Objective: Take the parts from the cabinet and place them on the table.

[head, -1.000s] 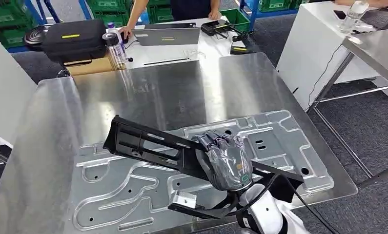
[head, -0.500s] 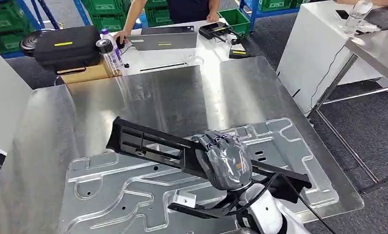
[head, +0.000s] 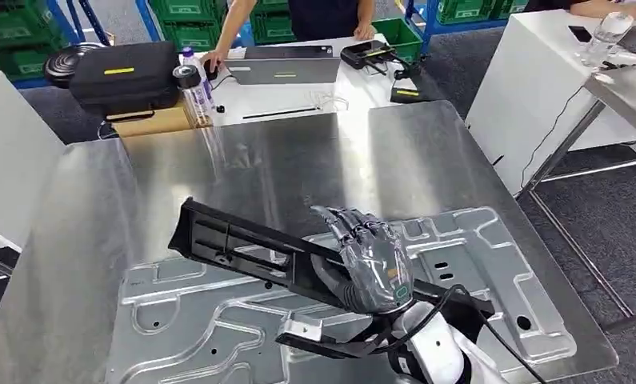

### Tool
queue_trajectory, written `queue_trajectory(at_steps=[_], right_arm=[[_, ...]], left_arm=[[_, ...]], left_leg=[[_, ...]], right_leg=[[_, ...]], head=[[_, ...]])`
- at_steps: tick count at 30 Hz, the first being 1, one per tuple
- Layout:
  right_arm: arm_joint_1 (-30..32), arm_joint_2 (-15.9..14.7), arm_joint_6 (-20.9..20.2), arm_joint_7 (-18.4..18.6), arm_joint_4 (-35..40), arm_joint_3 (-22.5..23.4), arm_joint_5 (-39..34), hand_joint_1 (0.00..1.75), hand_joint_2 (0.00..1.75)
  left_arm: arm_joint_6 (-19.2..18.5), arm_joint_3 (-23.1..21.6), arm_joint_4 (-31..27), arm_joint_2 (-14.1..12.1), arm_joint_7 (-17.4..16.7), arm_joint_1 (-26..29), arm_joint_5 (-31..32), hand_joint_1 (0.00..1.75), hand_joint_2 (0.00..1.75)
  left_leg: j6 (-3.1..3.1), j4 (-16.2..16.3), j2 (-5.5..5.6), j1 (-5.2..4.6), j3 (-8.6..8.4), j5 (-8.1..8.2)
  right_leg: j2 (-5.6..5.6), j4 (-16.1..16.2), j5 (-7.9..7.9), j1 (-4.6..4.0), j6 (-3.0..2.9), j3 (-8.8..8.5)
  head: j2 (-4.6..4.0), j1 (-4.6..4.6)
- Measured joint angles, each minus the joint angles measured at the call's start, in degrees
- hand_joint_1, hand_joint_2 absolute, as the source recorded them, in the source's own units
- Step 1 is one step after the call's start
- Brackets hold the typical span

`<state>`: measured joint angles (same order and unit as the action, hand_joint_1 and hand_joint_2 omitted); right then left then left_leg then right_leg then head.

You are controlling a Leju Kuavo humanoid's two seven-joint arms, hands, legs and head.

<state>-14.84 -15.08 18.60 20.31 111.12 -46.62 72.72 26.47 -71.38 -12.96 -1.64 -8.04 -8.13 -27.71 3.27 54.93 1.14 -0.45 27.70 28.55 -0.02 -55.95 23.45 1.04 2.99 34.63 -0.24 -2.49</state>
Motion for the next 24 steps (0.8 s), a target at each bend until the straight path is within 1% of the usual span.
queue_trajectory(at_steps=[1, 2, 3, 5, 6, 7, 8, 9, 10, 11, 12, 13, 14, 15, 16, 17, 18, 19, 20, 21, 22, 23, 24], right_arm=[[0.1, 0.0, 0.0, 0.0, 0.0, 0.0, 0.0, 0.00, 0.00], [0.1, 0.0, 0.0, 0.0, 0.0, 0.0, 0.0, 0.00, 0.00], [0.2, -0.1, 0.0, 0.0, 0.0, 0.0, 0.0, 0.00, 0.00], [0.1, 0.0, 0.0, -0.1, 0.0, 0.0, 0.0, 0.00, 0.00], [0.1, 0.0, 0.0, -0.1, 0.0, 0.0, 0.0, 0.00, 0.00], [0.1, 0.0, 0.0, -0.1, 0.1, 0.1, -0.1, 0.00, 0.00], [0.2, 0.0, 0.0, 0.0, 0.2, 0.2, -0.1, 0.00, 0.00], [-0.1, 0.0, 0.1, -0.1, 0.2, 0.2, -0.2, 0.00, 0.00], [-0.2, 0.0, 0.0, -0.1, 0.2, 0.2, -0.2, 0.00, 0.00], [0.0, 0.0, 0.0, -0.1, 0.2, 0.3, -0.3, 0.00, 0.00], [0.1, -0.1, 0.0, -0.1, 0.2, 0.3, -0.4, 0.00, 0.00], [0.1, -0.1, 0.0, -0.1, 0.2, 0.3, -0.4, 0.00, 0.00], [0.1, -0.1, 0.0, -0.1, 0.2, 0.3, -0.4, 0.00, 0.00], [0.1, -0.1, 0.0, -0.1, 0.2, 0.3, -0.4, 0.00, 0.00], [0.1, -0.2, 0.0, -0.1, 0.2, 0.3, -0.4, 0.00, 0.00], [0.0, -0.2, 0.0, -0.1, 0.2, 0.4, -0.4, 0.00, 0.00], [-0.1, -0.2, 0.0, -0.1, 0.0, 0.3, -0.4, 0.00, 0.00], [0.2, 0.0, 0.1, -0.1, 0.4, 0.5, -0.5, 0.00, 0.00], [0.3, 0.0, 0.0, -0.1, 0.3, 0.4, -0.5, 0.00, 0.00], [0.1, 0.0, 0.0, -0.1, 0.3, 0.4, -0.5, 0.00, 0.00], [0.0, 0.0, 0.0, -0.1, 0.3, 0.4, -0.5, 0.00, 0.00], [0.0, 0.0, 0.0, 0.0, 0.3, 0.4, -0.5, 0.00, 0.00], [0.1, 0.0, 0.0, -0.1, 0.3, 0.4, -0.5, 0.00, 0.00]], left_arm=[[0.1, 0.0, 0.0, 0.0, 0.1, 0.0, 0.4, 0.00, 1.75], [0.1, 0.0, 0.0, -0.1, 0.1, 0.1, 0.8, 0.00, 0.00], [0.1, 0.0, 0.0, -0.2, 0.0, 0.1, 0.9, 0.00, 0.00], [-0.1, 0.0, 0.0, -0.3, 0.2, 0.3, 0.8, 0.00, 0.00], [-0.1, 0.0, 0.1, -0.7, 0.4, 0.5, 0.7, 0.00, 0.00], [-0.2, 0.0, 0.0, -0.7, 0.4, 0.5, 0.7, 0.00, 0.00], [-0.5, 0.0, 0.0, -0.6, 0.4, 0.6, 0.5, 0.00, 0.00], [-0.7, 0.0, 0.0, -0.6, 0.3, 0.5, 0.1, 0.00, 0.00], [-0.8, 0.1, 0.1, -0.8, 0.2, 0.6, 0.0, 0.00, 0.00], [-1.0, 0.1, 0.1, -0.8, 0.0, 0.7, 0.0, 0.00, 0.00], [-1.1, 0.1, 0.1, -0.8, -0.1, 0.6, 0.0, 0.00, 0.00], [-1.2, 0.1, 0.1, -0.8, -0.1, 0.7, 0.1, 0.00, 0.00], [-1.2, 0.1, 0.1, -0.8, -0.3, 0.7, 0.0, 0.00, 0.00], [-1.2, 0.1, 0.1, -0.8, -0.5, 0.8, -0.2, 0.00, 0.00], [-1.2, 0.1, 0.1, -0.8, -0.6, 0.8, -0.2, 0.00, 0.00], [-1.2, 0.1, 0.1, -0.9, -0.6, 0.8, -0.2, 0.00, 0.00], [-1.2, 0.2, 0.4, -1.7, -0.7, 0.6, -0.3, 0.00, 0.00], [-1.4, 0.2, 0.4, -1.4, -0.7, 0.6, -0.2, 0.00, 0.00], [-1.4, 0.2, 0.4, -1.3, -0.8, 0.6, -0.3, 0.00, 0.00], [-1.5, 0.2, 0.4, -1.3, -0.8, 0.8, -0.3, 0.00, 0.00], [-1.5, 0.3, 0.4, -1.5, -0.9, 1.0, -0.3, 0.00, 0.00], [-1.5, 0.3, 0.4, -1.4, -0.9, 1.0, -0.3, 0.00, 0.00], [-1.6, 0.3, 0.4, -1.5, -0.9, 1.0, -0.4, 0.00, 0.00]], left_leg=[[-0.17, -0.3, -0.04, 0.08, 0.11, -0.09], [0.30, -0.1, -0.08, -0.12, 0.08, 0.25], [0.82, -0.2, -0.11, -0.06, 0.06, 0.08], [0.82, -0.5, -0.17, -0.02, -0.14, 0.00], [0.78, -0.9, -0.14, -0.12, -0.23, -0.09], [1.99, -3.1, -0.10, -0.01, -1.17, -1.72], [1.80, -6.7, -0.13, 0.79, -3.63, -3.14], [1.90, -8.5, -0.26, 1.01, -4.74, -4.04], [1.54, -9.5, -0.53, 1.37, -5.51, -4.56], [1.39, -9.7, -0.63, 1.70, -5.90, -4.57], [1.15, -9.6, -0.64, 2.12, -6.05, -4.41], [0.67, -9.3, -0.62, 2.63, -6.14, -4.12], [0.04, -8.9, -0.58, 3.25, -6.14, -3.72], [-1.13, -7.9, -0.46, 4.21, -6.09, -2.92], [-2.44, -6.4, -0.31, 5.18, -5.84, -1.79], [-3.82, -3.9, -0.24, 5.64, -5.05, -0.20], [-4.88, -2.5, -0.04, 5.30, -3.24, 0.93], [-5.65, -0.3, -0.06, 5.50, -2.67, 2.08], [-5.72, -0.3, -0.04, 5.36, -2.39, 1.95], [-5.97, -0.4, -0.02, 5.27, -2.04, 1.89], [-6.25, -0.4, 0.03, 5.22, -1.77, 1.88], [-6.15, 0.2, -0.11, 5.12, -1.38, 2.52], [-5.46, 2.9, -0.46, 5.02, -0.25, 4.68]], right_leg=[[0.05, -0.4, 0.05, -0.09, -0.25, 0.18], [0.06, -0.3, -0.02, 0.05, -0.21, 0.17], [0.15, -0.3, -0.01, -0.04, -0.21, 0.21], [0.32, -0.3, 0.04, -0.16, -0.30, 0.32], [0.21, 0.5, -0.51, 0.34, -0.01, 0.16], [0.25, 1.9, -0.91, -0.22, 0.09, -0.71], [0.12, 2.2, -0.84, -0.01, -0.09, -1.10], [0.28, 0.9, 0.18, -0.18, 0.03, -0.59], [0.32, -3.1, 2.06, -0.01, 0.39, 1.08], [0.32, -7.5, 3.65, 0.35, 0.89, 3.19], [0.30, -11.2, 4.75, 0.80, 1.45, 5.16], [0.28, -13.1, 4.80, 1.29, 1.94, 6.43], [0.23, -12.2, 3.56, 1.79, 2.68, 6.41], [0.17, -8.5, 1.03, 2.52, 3.73, 4.85], [-0.02, -3.4, -1.70, 3.37, 4.84, 2.33], [-0.09, 0.3, -2.07, 4.26, 6.61, 0.76], [1.11, -3.1, -0.47, 3.91, 6.44, 2.39], [1.26, -3.4, -0.06, 3.98, 3.96, 3.09], [1.06, -4.1, 0.25, 4.23, 2.96, 3.61], [1.03, -4.4, 0.13, 4.22, 2.21, 3.91], [1.02, -4.5, -0.07, 4.11, 1.88, 4.20], [1.01, -4.2, -0.29, 3.52, 1.26, 4.40], [0.94, -4.1, -0.56, 3.26, 0.78, 4.57]], head=[[0.00, -0.07], [0.00, -0.09], [0.00, -0.09], [0.00, -0.11], [0.00, -0.04], [0.00, -0.18], [0.00, -0.26], [0.00, -0.06], [0.00, 0.00], [0.00, 0.00], [0.00, 0.00], [0.00, 0.00], [0.00, 0.00], [0.00, 0.00], [0.00, 0.02], [0.00, 0.09], [0.00, 0.65], [0.02, 0.96], [0.00, 0.45], [0.00, 0.02], [0.00, 0.05], [0.00, -0.22], [0.00, -0.33]])
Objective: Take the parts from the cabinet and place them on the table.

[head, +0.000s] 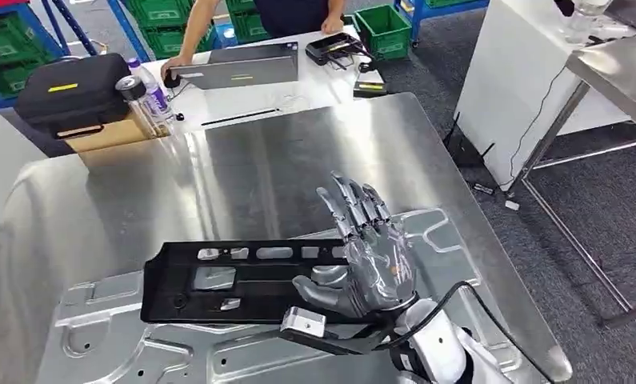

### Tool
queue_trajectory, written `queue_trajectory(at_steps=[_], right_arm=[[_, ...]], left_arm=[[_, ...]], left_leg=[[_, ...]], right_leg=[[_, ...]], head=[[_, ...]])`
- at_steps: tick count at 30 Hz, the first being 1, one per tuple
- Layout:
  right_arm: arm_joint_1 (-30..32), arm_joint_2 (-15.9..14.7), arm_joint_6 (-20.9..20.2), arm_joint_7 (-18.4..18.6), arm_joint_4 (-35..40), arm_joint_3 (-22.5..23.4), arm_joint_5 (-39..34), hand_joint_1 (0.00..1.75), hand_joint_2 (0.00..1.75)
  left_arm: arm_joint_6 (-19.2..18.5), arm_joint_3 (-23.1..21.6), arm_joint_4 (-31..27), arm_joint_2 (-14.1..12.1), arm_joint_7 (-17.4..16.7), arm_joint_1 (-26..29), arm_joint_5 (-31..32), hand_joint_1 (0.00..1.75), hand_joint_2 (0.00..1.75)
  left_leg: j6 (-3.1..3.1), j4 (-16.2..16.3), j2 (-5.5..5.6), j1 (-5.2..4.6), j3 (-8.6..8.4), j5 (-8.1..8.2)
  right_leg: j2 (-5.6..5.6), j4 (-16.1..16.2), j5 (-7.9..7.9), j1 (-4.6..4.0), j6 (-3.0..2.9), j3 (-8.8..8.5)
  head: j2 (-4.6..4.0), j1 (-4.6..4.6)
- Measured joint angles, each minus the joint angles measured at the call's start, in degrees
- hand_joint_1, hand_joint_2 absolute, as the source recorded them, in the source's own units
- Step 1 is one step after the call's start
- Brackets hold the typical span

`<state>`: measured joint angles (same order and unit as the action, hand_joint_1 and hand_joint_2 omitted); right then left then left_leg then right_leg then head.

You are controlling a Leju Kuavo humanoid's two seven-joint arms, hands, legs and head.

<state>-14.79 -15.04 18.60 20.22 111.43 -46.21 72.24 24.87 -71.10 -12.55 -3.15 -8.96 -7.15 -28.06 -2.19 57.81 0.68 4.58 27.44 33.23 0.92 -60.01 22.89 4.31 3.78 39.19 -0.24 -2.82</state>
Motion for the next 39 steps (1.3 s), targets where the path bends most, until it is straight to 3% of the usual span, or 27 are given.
queue_trajectory(at_steps=[3, 4, 6, 8, 9, 10, 12, 14, 15, 16, 17, 18, 19, 20, 21, 23, 24, 25, 26, 29, 31, 33, 34, 35, 36, 38, 39], right_arm=[[-0.1, 0.0, 0.0, 0.0, 0.0, 0.0, 0.0, 0.00, 0.00], [-0.1, 0.0, 0.0, 0.0, 0.0, 0.0, -0.1, 0.00, 0.00], [-0.1, 0.0, 0.0, 0.0, 0.0, 0.0, -0.1, 0.00, 0.00], [-0.2, 0.0, 0.0, 0.0, 0.0, 0.0, -0.1, 0.00, 0.00], [-0.3, 0.1, 0.0, 0.0, 0.0, 0.0, -0.1, 0.00, 0.00], [-0.3, 0.1, 0.1, 0.0, 0.0, 0.0, -0.1, 0.00, 0.00], [-0.1, 0.1, 0.2, -0.1, 0.0, 0.0, -0.4, 0.00, 0.00], [-0.2, 0.0, 0.2, -0.1, 0.0, 0.0, -0.8, 0.00, 0.00], [-0.1, 0.0, 0.2, 0.0, 0.0, 0.1, -0.8, 0.00, 0.00], [-0.1, 0.0, 0.2, -0.1, 0.0, 0.1, -0.8, 0.00, 0.00], [-0.1, 0.0, 0.2, -0.1, 0.0, 0.1, -0.9, 0.00, 0.00], [-0.1, -0.1, 0.2, -0.1, 0.0, 0.1, -0.9, 0.00, 0.00], [-0.1, -0.1, 0.2, -0.1, 0.0, 0.1, -0.9, 0.00, 0.00], [-0.1, -0.1, 0.1, -0.1, 0.0, 0.0, -0.9, 0.00, 0.00], [-0.1, -0.1, 0.0, -0.1, 0.0, 0.0, -0.9, 0.00, 0.00], [-0.1, -0.1, -0.2, -0.1, 0.0, 0.1, -1.0, 0.00, 0.00], [-0.2, -0.1, -0.2, -0.1, 0.0, 0.1, -1.0, 0.00, 0.00], [-0.3, -0.1, -0.4, -0.1, 0.0, 0.0, -1.1, 0.00, 0.00], [-0.3, -0.1, -0.5, 0.0, 0.0, 0.1, -1.3, 0.00, 0.00], [-0.3, -0.1, -0.9, 0.0, 0.0, 0.0, -1.4, 0.00, 0.00], [-0.3, -0.1, -1.0, 0.0, 0.0, 0.0, -1.4, 0.00, 0.00], [-0.4, -0.1, -1.3, 0.0, 0.0, 0.0, -1.5, 0.00, 0.00], [-0.4, -0.1, -1.6, 0.0, 0.0, 0.0, -1.8, 0.00, 0.00], [-0.3, -0.1, -1.8, 0.0, 0.0, 0.0, -2.0, 0.00, 0.00], [-0.4, -0.1, -1.9, 0.0, 0.0, 0.0, -2.0, 0.00, 0.00], [-0.4, -0.1, -2.1, 0.0, 0.0, 0.0, -2.1, 0.00, 0.00], [-0.4, -0.1, -2.2, 0.0, 0.0, 0.0, -2.1, 0.00, 0.00]], left_arm=[[-0.1, 0.0, 0.0, 0.1, 0.0, -0.2, -0.2, 0.00, 0.00], [-0.2, 0.0, 0.0, 0.1, 0.0, -0.2, -0.2, 0.00, 0.00], [-0.2, 0.0, 0.0, 0.1, -0.1, -0.1, -0.3, 0.00, 0.00], [-0.3, 0.0, 0.0, 0.1, -0.1, -0.1, -0.3, 0.00, 0.00], [-0.4, 0.0, 0.1, -0.3, -0.2, 0.0, -0.3, 0.00, 0.00], [-0.5, 0.0, 0.0, 0.1, -0.1, 0.3, -0.3, 0.00, 0.00], [-0.5, 0.0, 0.1, 0.0, 0.2, 0.4, -0.3, 0.00, 0.00], [-0.6, 0.0, 0.1, 0.2, 0.4, 0.5, -0.3, 0.00, 0.00], [-0.6, 0.0, 0.1, 0.2, 0.4, 0.5, -0.3, 0.00, 0.00], [-0.6, 0.0, 0.1, 0.2, 0.4, 0.4, -0.3, 0.00, 0.00], [-0.6, 0.0, 0.1, 0.2, 0.5, 0.4, -0.3, 0.00, 0.00], [-0.6, 0.0, 0.1, 0.3, 0.5, 0.3, -0.3, 0.00, 0.00], [-0.6, 0.0, 0.1, 0.3, 0.5, 0.3, -0.3, 0.00, 0.00], [-0.6, 0.0, 0.1, 0.3, 0.5, 0.3, -0.3, 0.00, 0.00], [-0.6, 0.0, 0.1, 0.3, 0.5, 0.3, -0.3, 0.00, 0.00], [-0.6, 0.0, 0.1, 0.4, 0.4, 0.3, -0.3, 0.00, 0.00], [-0.5, 0.0, 0.1, 0.4, 0.4, 0.2, -0.3, 0.00, 0.00], [-0.5, 0.0, 0.1, 0.3, 0.4, 0.1, -0.3, 0.00, 0.00], [-0.5, 0.1, 0.1, 0.3, 0.4, 0.1, -0.4, 0.00, 0.00], [-0.4, 0.2, 0.1, 0.2, 0.4, 0.2, -0.6, 0.00, 0.00], [-0.4, 0.2, 0.1, 0.2, 0.4, 0.2, -0.6, 0.00, 0.00], [-0.3, 0.4, 0.1, 0.2, 0.4, 0.1, -0.8, 0.00, 0.00], [-0.2, 0.4, 0.1, 0.2, 0.5, 0.1, -0.9, 0.00, 0.00], [-0.2, 0.5, 0.1, 0.3, 0.5, 0.2, -0.9, 0.00, 0.00], [-0.1, 0.5, 0.1, 0.3, 0.5, 0.2, -0.9, 0.00, 0.00], [0.1, 0.6, 0.1, 0.3, 0.5, 0.1, -1.0, 0.00, 0.00], [0.2, 0.6, 0.1, 0.3, 0.7, 0.1, -1.2, 0.00, 0.00]], left_leg=[[1.62, 14.5, -0.27, -1.48, 5.78, 7.56], [2.36, 17.2, -0.26, -2.07, 6.67, 8.32], [4.39, 13.6, -0.26, -3.55, 4.29, 6.45], [8.01, 2.5, -0.32, -5.74, -2.28, 2.83], [9.78, -1.9, -0.71, -7.01, -5.07, 2.09], [10.08, -3.5, -0.22, -7.89, -5.43, 0.92], [7.92, -3.3, -0.17, -7.60, -4.50, -0.86], [7.54, -4.2, -0.34, -6.95, -3.62, -3.07], [7.64, -4.2, -0.46, -6.86, -2.83, -4.00], [8.14, -4.2, -0.57, -6.67, -1.69, -4.86], [8.12, -4.1, -0.57, -6.51, -0.75, -5.64], [8.06, -4.1, -0.59, -6.38, 0.18, -6.39], [7.89, -4.0, -0.62, -6.25, 1.13, -7.15], [7.67, -3.9, -0.69, -6.12, 1.69, -7.79], [7.34, -3.8, -0.74, -5.93, 2.66, -8.36], [6.64, -3.0, -0.73, -5.44, 4.31, -9.06], [6.32, -2.2, -0.72, -5.42, 4.91, -9.23], [6.10, -1.3, -0.59, -5.63, 5.88, -9.26], [5.75, -1.0, -0.62, -5.87, 6.17, -9.48], [4.90, -0.8, -0.57, -5.57, 7.04, -10.26], [3.82, 3.0, -0.58, -5.29, 8.47, -5.25], [3.10, 10.8, -0.59, -4.73, 10.58, 0.70], [2.96, 14.6, -0.59, -4.60, 11.25, 2.28], [2.92, 16.6, -0.59, -4.56, 11.09, 2.13], [3.03, 16.0, -0.58, -4.57, 9.80, 0.35], [3.80, 9.0, -0.58, -4.72, 4.37, -4.01], [4.56, 3.4, -0.58, -5.04, 0.28, -4.47]], right_leg=[[-0.68, 0.7, -0.95, -1.13, -1.02, 0.36], [-0.87, 0.7, -1.23, -1.70, -1.36, 0.65], [-1.00, 0.7, -1.98, -2.94, -1.91, 1.29], [-0.96, 1.1, -3.16, -4.15, -2.29, 2.00], [-1.10, 1.2, -3.80, -3.88, -2.47, 2.05], [-0.65, 1.5, -4.50, -4.83, -2.32, 2.30], [-0.77, 2.5, -6.26, -4.65, -2.45, 2.40], [-0.59, 3.6, -7.68, -4.78, -1.91, 2.75], [-0.48, 2.6, -4.96, -4.67, -1.63, 3.48], [-0.52, -0.6, -0.41, -4.63, -1.44, 4.41], [-0.58, -5.1, 3.77, -4.45, -1.12, 5.23], [-0.58, -9.7, 6.50, -4.33, -0.79, 5.92], [-0.60, -13.7, 7.55, -4.16, -0.38, 6.13], [-0.62, -15.6, 6.80, -3.91, -0.09, 5.60], [-0.67, -15.0, 5.01, -3.63, 0.24, 3.80], [-0.74, -7.3, 2.16, -3.02, 1.06, -3.30], [-0.77, -2.1, 3.25, -2.60, 1.48, -7.15], [-0.54, 1.8, 4.93, -2.94, 1.44, -9.37], [-0.45, 2.4, 5.69, -2.90, 0.35, -9.43], [-0.74, 2.5, 4.81, -2.75, -1.69, -8.35], [-0.81, 2.5, 3.70, -2.69, -2.58, -7.10], [-0.87, 2.5, 2.54, -2.73, -2.69, -5.57], [-0.88, 2.5, 1.92, -2.75, -2.68, -4.71], [-0.95, 2.5, 1.27, -2.76, -2.64, -3.85], [-0.97, 2.5, 0.60, -2.76, -2.58, -2.99], [-0.95, 2.5, -0.70, -2.93, -2.38, -1.50], [-0.92, 2.5, -1.38, -2.95, -2.25, -0.95]], head=[[0.00, -0.09], [0.00, -0.11], [0.00, -0.11], [0.00, -0.11], [0.00, -0.06], [0.00, 0.02], [0.00, 0.20], [0.00, 0.15], [0.00, 0.04], [0.00, 0.11], [0.00, 0.13], [0.00, 0.13], [0.00, 0.15], [0.00, 0.15], [0.00, 0.15], [0.00, 0.15], [0.00, 0.15], [0.00, 0.42], [0.00, 0.35], [0.00, 0.37], [0.00, 0.22], [0.00, 0.20], [0.00, 0.20], [0.00, 0.20], [0.00, 0.18], [0.00, 0.20], [0.00, 0.20]])
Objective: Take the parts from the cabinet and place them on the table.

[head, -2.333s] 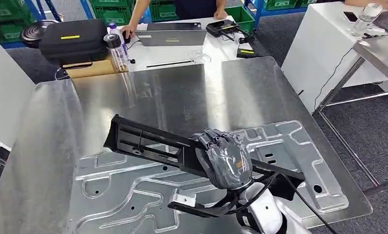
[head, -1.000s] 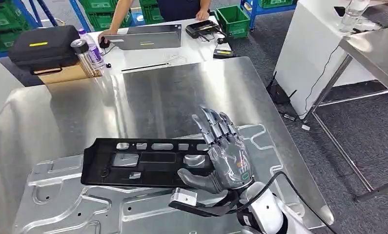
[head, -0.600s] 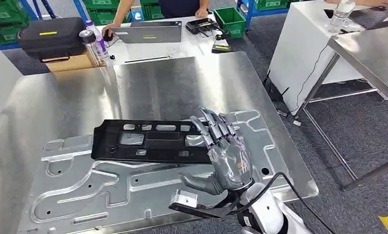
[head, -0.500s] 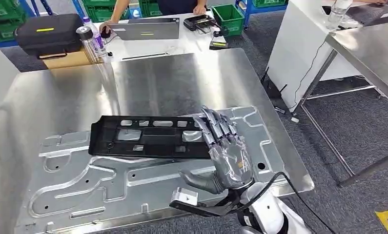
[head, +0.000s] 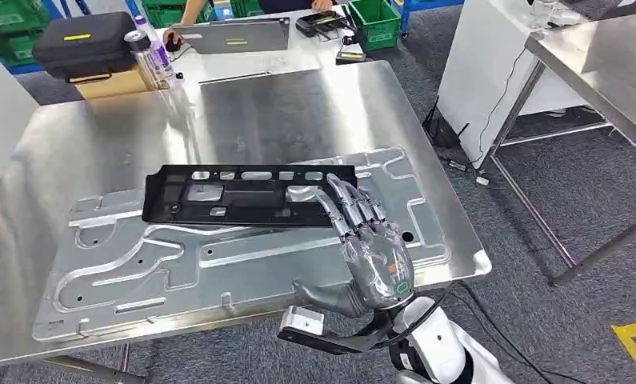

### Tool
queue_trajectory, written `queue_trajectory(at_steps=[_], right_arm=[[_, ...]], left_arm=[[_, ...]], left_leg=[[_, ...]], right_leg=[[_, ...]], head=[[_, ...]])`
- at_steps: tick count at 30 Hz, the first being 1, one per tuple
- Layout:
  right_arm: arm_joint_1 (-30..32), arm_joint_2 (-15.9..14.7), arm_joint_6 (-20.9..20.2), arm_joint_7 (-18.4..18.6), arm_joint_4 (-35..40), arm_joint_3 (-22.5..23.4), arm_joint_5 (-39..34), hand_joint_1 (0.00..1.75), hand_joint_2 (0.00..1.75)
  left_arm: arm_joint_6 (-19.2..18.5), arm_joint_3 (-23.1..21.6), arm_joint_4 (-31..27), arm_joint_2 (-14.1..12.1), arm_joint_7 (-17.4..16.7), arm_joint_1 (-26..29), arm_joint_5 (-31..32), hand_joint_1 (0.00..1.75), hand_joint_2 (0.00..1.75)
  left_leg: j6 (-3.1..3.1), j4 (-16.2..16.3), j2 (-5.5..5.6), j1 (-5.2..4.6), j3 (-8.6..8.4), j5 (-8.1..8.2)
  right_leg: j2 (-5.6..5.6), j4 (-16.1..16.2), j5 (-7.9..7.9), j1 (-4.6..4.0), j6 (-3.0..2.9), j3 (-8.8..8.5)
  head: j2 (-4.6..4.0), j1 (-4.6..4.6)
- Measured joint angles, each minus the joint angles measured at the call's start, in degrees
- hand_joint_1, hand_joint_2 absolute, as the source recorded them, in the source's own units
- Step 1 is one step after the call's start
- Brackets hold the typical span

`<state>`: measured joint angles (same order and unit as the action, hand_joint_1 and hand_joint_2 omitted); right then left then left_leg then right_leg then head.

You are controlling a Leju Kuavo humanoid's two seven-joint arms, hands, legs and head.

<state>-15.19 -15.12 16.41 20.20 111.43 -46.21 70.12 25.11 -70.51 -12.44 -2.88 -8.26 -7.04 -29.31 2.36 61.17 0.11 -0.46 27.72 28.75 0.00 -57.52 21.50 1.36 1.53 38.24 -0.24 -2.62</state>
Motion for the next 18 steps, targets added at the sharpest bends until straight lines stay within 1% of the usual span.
queue_trajectory(at_steps=[1, 2, 3, 4, 5, 6, 7, 8, 9, 10, 11, 12, 13, 14, 15, 16, 17, 18], right_arm=[[0.0, 0.0, 0.0, 0.0, 0.0, 0.0, 0.0, 0.00, 0.00], [0.0, 0.0, 0.0, 0.0, 0.0, 0.0, 0.0, 0.00, 0.00], [0.0, 0.0, 0.0, 0.0, 0.0, 0.0, 0.0, 0.00, 0.00], [-0.2, 0.0, -0.1, 0.0, 0.0, 0.0, 0.0, 0.00, 0.00], [-0.2, 0.0, -0.1, 0.0, 0.0, -0.1, -0.1, 0.00, 0.00], [-0.2, -0.2, -0.1, 0.0, 0.0, 0.0, -0.2, 0.00, 0.00], [-0.2, -0.2, -0.2, 0.0, 0.0, -0.1, -0.3, 0.00, 0.00], [-0.2, -0.2, -0.2, 0.0, 0.0, -0.1, -0.3, 0.00, 0.00], [-0.2, -0.3, -0.3, 0.0, 0.0, -0.1, -0.3, 0.00, 0.00], [-0.2, -0.4, -0.5, 0.0, 0.0, -0.1, -0.4, 0.00, 0.00], [-0.2, -0.4, -0.7, 0.0, 0.0, -0.1, -0.4, 0.00, 0.00], [-0.2, -0.4, -0.9, 0.0, 0.0, -0.1, -0.4, 0.00, 0.00], [-0.2, -0.5, -0.9, 0.0, 0.0, -0.1, -0.5, 0.00, 0.00], [-0.3, -0.5, -1.0, 0.0, 0.0, -0.1, -0.5, 0.00, 0.00], [-0.5, -0.5, -1.0, 0.0, 0.0, -0.1, -0.5, 0.00, 0.00], [-0.7, -0.6, -1.0, 0.0, 0.0, -0.1, -0.5, 0.00, 0.00], [-0.9, -0.6, -1.0, 0.0, 0.0, -0.1, -0.5, 0.00, 0.00], [-1.1, -0.6, -1.0, 0.0, 0.0, -0.1, -0.5, 0.00, 0.00]], left_arm=[[0.1, 0.0, 0.0, -0.1, 0.1, 0.0, -0.1, 0.00, 0.00], [0.1, 0.0, 0.0, -0.1, 0.2, 0.2, -0.1, 0.00, 0.00], [0.2, 0.0, 0.0, 0.0, 0.3, 0.4, -0.3, 0.00, 0.00], [0.2, 0.1, 0.0, 0.0, 0.3, 0.4, -0.4, 0.00, 0.00], [0.2, 0.1, 0.0, 0.0, 0.4, 0.4, -0.4, 0.00, 0.00], [0.3, 0.2, 0.0, 0.0, 0.4, 0.4, -0.4, 0.00, 0.00], [0.3, 0.3, 0.0, 0.1, 0.6, 0.4, -0.7, 0.00, 0.00], [0.3, 0.4, 0.0, 0.1, 0.7, 0.4, -0.7, 0.00, 0.00], [0.4, 0.4, 0.0, 0.3, 0.9, 0.3, -0.7, 0.00, 0.00], [0.5, 0.4, 0.0, 0.4, 1.0, 0.3, -0.7, 0.00, 0.00], [0.6, 0.4, 0.0, 0.5, 1.2, 0.3, -0.7, 0.00, 0.00], [0.8, 0.4, 0.0, 0.6, 1.3, 0.3, -0.7, 0.00, 0.00], [0.9, 0.4, 0.0, 0.6, 1.3, 0.3, -0.9, 0.00, 0.00], [1.0, 0.5, 0.0, 0.6, 1.3, 0.3, -1.2, 0.00, 0.00], [1.0, 0.5, 0.0, 0.7, 1.3, 0.3, -1.3, 0.00, 0.00], [1.0, 0.7, 0.0, 0.8, 1.4, 0.2, -1.4, 0.00, 0.00], [1.0, 0.8, 0.0, 1.0, 1.4, 0.2, -1.4, 0.00, 0.00], [1.0, 0.9, 0.0, 1.0, 1.4, 0.1, -1.4, 0.00, 0.00]], left_leg=[[0.81, -5.6, -0.05, -0.30, -3.59, 1.91], [0.48, -8.0, -0.05, -0.50, -4.72, 2.34], [0.66, -7.5, 0.10, -0.82, -3.70, 1.53], [0.86, -7.6, 0.15, -0.97, -3.50, 1.37], [1.22, -8.0, 0.16, -0.99, -3.00, 0.41], [1.58, -8.6, -0.05, -0.18, -2.60, -0.86], [2.07, -8.7, -0.03, -0.39, -1.72, -1.70], [2.50, -8.6, -0.11, -0.41, -0.97, -2.44], [2.61, -8.6, -0.15, -0.52, -0.05, -3.21], [2.66, -8.6, -0.16, -0.60, 0.77, -3.87], [2.67, -8.5, -0.19, -0.69, 1.49, -4.64], [2.65, -8.5, -0.26, -0.79, 2.43, -5.32], [2.61, -8.3, -0.27, -0.85, 3.40, -6.08], [2.49, -8.1, -0.26, -0.87, 4.26, -6.62], [2.37, -7.7, -0.23, -0.88, 4.96, -6.99], [2.17, -7.2, -0.21, -1.07, 5.54, -7.19], [1.96, -6.5, -0.18, -1.21, 6.01, -7.41], [1.63, -6.4, -0.18, -1.21, 6.34, -8.04]], right_leg=[[0.00, 0.0, -0.45, -0.03, 0.27, 0.21], [-0.09, 0.2, -1.07, 0.15, 0.62, 0.13], [-0.11, 0.9, -1.76, 0.31, 1.06, -0.13], [-0.16, 1.2, -2.50, 0.47, 1.52, -0.06], [-0.15, 1.9, -3.33, 0.39, 1.98, -0.12], [-0.04, 1.6, -2.61, 0.41, 2.11, 0.28], [0.05, -0.2, 1.08, 0.20, 2.08, 1.13], [0.04, -3.6, 5.21, 0.09, 2.08, 1.98], [0.04, -8.3, 8.90, 0.11, 2.19, 2.85], [0.06, -12.5, 10.91, -0.04, 2.32, 3.54], [0.05, -16.1, 10.97, -0.12, 2.40, 3.74], [0.04, -17.4, 9.25, -0.13, 2.42, 2.98], [0.04, -15.9, 6.51, -0.14, 2.34, 0.89], [0.04, -12.1, 4.53, -0.17, 2.22, -2.31], [0.04, -7.2, 4.25, -0.19, 2.05, -6.13], [0.03, -1.7, 5.79, -0.32, 1.85, -10.28], [0.03, 2.9, 7.39, -0.61, 1.65, -12.69], [0.00, 3.2, 7.68, -0.67, 1.36, -12.36]], head=[[0.00, 0.02], [0.00, 0.11], [0.00, 0.09], [0.00, -0.13], [0.00, -0.07], [0.00, -0.11], [0.00, -0.02], [0.00, 0.00], [0.00, 0.07], [0.00, 0.04], [0.00, 0.07], [0.00, 0.07], [0.00, 0.07], [0.00, 0.07], [0.00, 0.07], [0.00, 0.09], [0.00, 0.04], [0.00, 0.11]])
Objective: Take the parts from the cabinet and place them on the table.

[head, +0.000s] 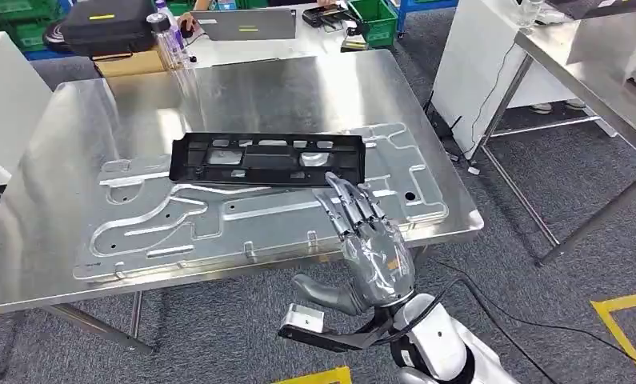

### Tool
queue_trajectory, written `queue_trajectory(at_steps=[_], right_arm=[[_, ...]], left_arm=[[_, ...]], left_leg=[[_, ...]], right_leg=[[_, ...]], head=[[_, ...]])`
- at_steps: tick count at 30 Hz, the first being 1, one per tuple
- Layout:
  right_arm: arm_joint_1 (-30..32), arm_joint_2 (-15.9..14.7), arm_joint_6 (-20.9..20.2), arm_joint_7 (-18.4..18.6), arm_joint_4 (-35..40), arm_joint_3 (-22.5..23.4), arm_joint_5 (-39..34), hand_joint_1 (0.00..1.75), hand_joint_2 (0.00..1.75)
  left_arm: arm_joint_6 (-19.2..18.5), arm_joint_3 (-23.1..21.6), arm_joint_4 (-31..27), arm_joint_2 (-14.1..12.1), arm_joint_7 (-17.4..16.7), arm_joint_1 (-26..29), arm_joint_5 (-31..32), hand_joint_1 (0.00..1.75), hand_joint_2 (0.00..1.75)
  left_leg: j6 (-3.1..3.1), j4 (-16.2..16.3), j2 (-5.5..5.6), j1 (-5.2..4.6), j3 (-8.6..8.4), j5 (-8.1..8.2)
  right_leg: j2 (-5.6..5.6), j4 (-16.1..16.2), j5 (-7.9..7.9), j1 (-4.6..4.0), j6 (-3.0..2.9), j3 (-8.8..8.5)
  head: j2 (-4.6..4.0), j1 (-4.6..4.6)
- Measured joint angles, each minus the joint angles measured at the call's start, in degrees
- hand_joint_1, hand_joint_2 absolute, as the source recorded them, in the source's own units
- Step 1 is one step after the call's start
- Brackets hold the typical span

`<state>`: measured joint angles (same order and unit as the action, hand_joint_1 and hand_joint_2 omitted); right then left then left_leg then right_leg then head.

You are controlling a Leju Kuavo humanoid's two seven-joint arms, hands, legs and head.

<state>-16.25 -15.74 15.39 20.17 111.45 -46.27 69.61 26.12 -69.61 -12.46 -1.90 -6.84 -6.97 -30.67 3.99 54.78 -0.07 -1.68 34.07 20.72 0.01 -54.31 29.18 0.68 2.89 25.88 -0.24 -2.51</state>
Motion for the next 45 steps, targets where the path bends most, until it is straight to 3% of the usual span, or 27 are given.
queue_trajectory(at_steps=[2, 3, 5, 7, 9, 12, 14, 15, 17, 18, 20, 22, 23, 24, 25, 27, 29, 30, 33, 34, 37, 39, 40, 42, 43, 44, 45], right_arm=[[0.0, -0.1, -0.2, 0.0, 0.0, 0.0, 0.0, 0.00, 0.00], [-0.2, -0.1, -0.3, 0.0, 0.0, 0.0, 0.0, 0.00, 0.00], [-0.5, -0.2, -0.5, 0.0, 0.0, 0.0, -0.1, 0.00, 0.00], [-0.6, -0.3, -0.9, 0.0, 0.0, 0.0, -0.4, 0.00, 0.00], [-0.6, -0.4, -1.0, 0.0, 0.0, 0.0, -0.5, 0.00, 0.00], [-0.7, -0.7, -1.4, 0.0, 0.0, 0.0, -0.6, 0.00, 0.00], [-0.9, -1.0, -1.8, 0.1, 0.1, 0.2, -0.7, 0.00, 0.00], [-1.0, -1.2, -2.0, 0.1, 0.2, 0.2, -0.7, 0.00, 0.00], [-1.2, -1.7, -2.3, 0.2, 0.4, 0.2, -0.7, 0.00, 0.00], [-1.1, -2.1, -2.4, 0.3, 0.5, 0.3, -0.8, 0.00, 0.00], [-1.2, -2.6, -2.8, 0.4, 0.5, 0.4, -1.0, 0.00, 0.00], [-1.3, -3.0, -3.0, 0.4, 0.5, 0.5, -1.1, 0.00, 0.00], [-1.3, -3.3, -3.0, 0.4, 0.5, 0.5, -1.2, 0.00, 0.00], [-1.3, -3.6, -3.0, 0.4, 0.5, 0.5, -1.2, 0.00, 0.00], [-1.3, -3.7, -3.0, 0.4, 0.5, 0.5, -1.3, 0.00, 0.00], [-1.7, -3.9, -3.2, 0.4, 0.5, 0.6, -1.4, 0.00, 0.00], [-2.5, -4.1, -3.4, 0.3, 0.8, 0.9, -2.0, 0.00, 0.00], [-3.3, -4.1, -3.4, 0.2, 0.9, 1.2, -2.5, 0.00, 0.00], [-3.8, -4.1, -3.5, 0.0, 0.8, 1.4, -3.2, 0.00, 0.00], [-4.1, -4.2, -3.4, 0.0, 0.8, 1.4, -3.6, 0.00, 0.00], [-4.9, -4.2, -3.3, 0.0, 0.8, 1.4, -3.8, 0.00, 0.00], [-5.2, -4.2, -3.3, 0.0, 0.8, 1.4, -4.3, 0.00, 0.00], [-5.5, -4.2, -3.3, 0.0, 0.8, 1.3, -4.5, 0.00, 0.00], [-5.9, -4.2, -3.3, 0.0, 0.8, 1.3, -4.8, 0.00, 0.00], [-6.0, -4.2, -3.3, 0.0, 0.8, 1.3, -5.0, 0.00, 0.00], [-6.1, -4.2, -3.2, 0.0, 0.8, 1.3, -5.2, 0.00, 0.00], [-6.4, -4.2, -3.0, 0.0, 0.8, 1.3, -5.4, 0.00, 0.00]], left_arm=[[-0.2, 0.0, 0.0, 0.1, 0.0, 0.0, 0.1, 0.00, 0.00], [-0.2, 0.0, 0.0, 0.0, 0.0, 0.0, 0.1, 0.00, 0.00], [-0.4, 0.1, 0.0, 0.1, -0.1, 0.0, 0.1, 0.00, 0.00], [-0.7, 0.3, 0.0, 0.1, -0.1, 0.0, 0.1, 0.00, 0.00], [-0.7, 0.4, 0.0, 0.1, -0.2, -0.1, 0.2, 0.00, 0.00], [-0.9, 0.4, 0.0, 0.1, -0.7, -0.1, 0.5, 0.00, 0.00], [-1.1, 0.4, 0.0, 0.1, -0.7, -0.1, 0.7, 0.00, 0.00], [-1.2, 0.4, 0.0, 0.1, -0.8, 0.1, 0.9, 0.00, 0.00], [-1.4, 0.4, 0.0, 0.1, -1.2, 0.3, 1.2, 0.00, 0.00], [-1.6, 0.4, 0.0, 0.1, -1.4, 0.2, 1.3, 0.00, 0.00], [-1.9, 0.4, 0.0, 0.1, -1.9, 0.1, 1.6, 0.00, 0.00], [-1.9, 0.4, 0.0, 0.1, -1.9, 0.1, 1.7, 0.00, 0.00], [-1.9, 0.4, 0.0, 0.1, -1.9, 0.1, 1.7, 0.00, 0.00], [-1.9, 0.4, 0.0, 0.1, -1.9, 0.1, 1.7, 0.00, 0.00], [-1.8, 0.4, 0.0, 0.1, -1.9, 0.1, 1.7, 0.00, 0.00], [-1.6, 0.4, 0.0, 0.1, -1.7, 0.1, 1.4, 0.00, 0.00], [-1.2, 0.4, 0.0, 0.1, -1.5, 0.1, 0.5, 0.00, 0.00], [-1.0, 0.5, 0.0, 0.1, -1.5, 0.0, 0.0, 0.00, 0.00], [-0.4, 1.0, 0.1, 0.0, -1.1, 0.3, -2.6, 0.00, 0.00], [-0.3, 1.4, 0.1, 0.1, -0.8, 0.4, -3.0, 0.00, 0.00], [0.0, 2.0, 0.1, 0.2, -0.5, 0.3, -3.2, 0.00, 0.00], [0.4, 2.4, 0.1, 0.4, 0.2, 0.3, -4.0, 0.00, 0.00], [0.5, 2.6, 0.1, 0.6, 0.6, 0.3, -4.1, 0.00, 0.00], [0.9, 3.1, 0.1, 0.9, 1.4, 0.2, -4.1, 0.00, 0.00], [0.9, 3.3, 0.1, 1.1, 1.6, 0.2, -4.1, 0.00, 0.00], [0.9, 3.3, 0.1, 1.2, 1.5, 0.3, -4.1, 0.00, 0.00], [0.9, 3.4, 0.1, 1.3, 1.4, 0.6, -4.1, 0.00, 0.00]], left_leg=[[-0.57, -0.1, 0.01, 0.15, 0.53, -0.98], [-0.83, 0.2, 0.10, 0.29, 1.01, -0.63], [-2.12, 5.2, 0.17, 0.85, 3.03, 5.51], [-3.00, 14.8, 0.15, 1.74, 5.62, 11.56], [-3.65, 19.5, 0.15, 2.40, 5.64, 11.07], [-4.50, 10.0, 0.15, 3.14, -2.36, 4.99], [-4.38, -2.0, 0.49, 3.14, -10.45, 7.83], [-3.65, -2.6, 0.60, 2.94, -10.63, 8.36], [-2.82, -1.8, 0.61, 2.36, -9.42, 7.62], [-1.81, -2.0, 0.55, 2.55, -8.40, 6.68], [-0.59, -2.0, 0.23, 2.37, -6.92, 5.26], [0.01, -2.0, 0.11, 1.90, -5.25, 3.82], [0.18, -2.0, 0.11, 1.56, -4.29, 3.08], [0.35, -1.9, 0.10, 1.23, -3.65, 2.26], [0.43, -1.9, 0.10, 0.92, -2.67, 1.60], [0.53, -1.8, 0.15, 0.52, -1.03, 0.22], [0.25, -1.4, 0.26, -0.10, -0.11, -0.61], [0.03, -1.2, 0.16, -0.12, 0.32, -1.31], [-0.78, -1.2, 0.16, -0.20, 1.37, -2.91], [-1.20, -0.4, 0.27, 0.24, 1.89, -1.33], [-2.64, 11.8, 0.19, 1.28, 5.74, 9.42], [-3.14, 18.4, 0.19, 1.89, 6.61, 10.74], [-3.36, 18.6, 0.19, 2.11, 5.54, 8.99], [-3.59, 12.1, 0.20, 2.41, 0.11, 4.61], [-3.53, 6.4, 0.21, 2.53, -4.00, 4.27], [-3.37, 0.9, 0.32, 2.48, -8.21, 5.91], [-2.84, -3.2, 0.62, 2.14, -10.16, 7.08]], right_leg=[[-0.02, 0.0, -0.77, -0.15, -0.98, 0.77], [-0.37, 0.2, -1.54, 0.53, -1.47, 1.34], [-0.40, 0.2, -2.87, 0.66, -2.07, 2.82], [-0.45, 0.1, -4.34, 0.78, -1.92, 4.73], [-0.52, 0.1, -5.79, 1.09, -1.53, 6.68], [-0.49, 0.0, -7.91, 1.73, -0.48, 9.28], [-0.35, -0.1, -8.94, 1.56, 0.50, 9.91], [-0.39, 0.1, -9.68, 1.56, 0.90, 9.88], [-0.43, 0.9, -11.13, 1.74, 1.82, 9.98], [-0.44, 1.1, -11.22, 2.03, 2.30, 10.37], [-0.36, -3.6, -4.72, 2.00, 1.92, 12.40], [-0.31, -13.2, 2.14, 1.50, 1.75, 14.91], [-0.31, -17.6, 3.56, 1.20, 1.64, 15.68], [-0.30, -20.1, 2.85, 0.94, 1.36, 15.45], [-0.28, -19.9, 0.95, 0.66, 1.01, 14.13], [-0.22, -13.1, -2.81, 0.09, -0.03, 8.26], [-0.11, -1.9, -1.30, -0.66, -0.77, -0.23], [-0.07, 1.4, -0.15, -0.59, -0.94, -1.38], [-0.11, 1.5, -1.22, -0.54, -1.94, -0.09], [-0.40, 1.5, -1.88, -0.31, -2.18, 0.39], [-0.50, 1.5, -4.01, -0.17, -2.65, 3.01], [-0.53, 1.4, -5.35, -0.09, -2.45, 4.83], [-0.54, 1.4, -6.11, -0.04, -2.26, 5.80], [-0.52, 1.4, -7.46, 0.13, -1.75, 7.56], [-0.44, 1.3, -8.10, 0.16, -1.45, 8.13], [-0.38, 1.2, -8.51, -0.01, -1.08, 8.50], [-0.37, 1.2, -9.03, -0.06, -0.71, 8.68]], head=[[0.00, 0.00], [0.00, 0.15], [0.00, -0.02], [0.00, -0.04], [0.00, -0.04], [0.00, -0.04], [0.00, -0.07], [0.00, -0.02], [0.00, -0.02], [0.00, -0.02], [0.00, 0.09], [0.00, 0.15], [0.00, 0.15], [0.00, 0.15], [0.00, 0.17], [0.00, 0.17], [0.00, 0.19], [0.00, 0.09], [0.00, 0.13], [0.00, 0.28], [0.00, 0.13], [0.00, 0.13], [0.00, 0.13], [0.00, 0.13], [0.00, 0.13], [0.00, 0.13], [0.00, 0.18]])
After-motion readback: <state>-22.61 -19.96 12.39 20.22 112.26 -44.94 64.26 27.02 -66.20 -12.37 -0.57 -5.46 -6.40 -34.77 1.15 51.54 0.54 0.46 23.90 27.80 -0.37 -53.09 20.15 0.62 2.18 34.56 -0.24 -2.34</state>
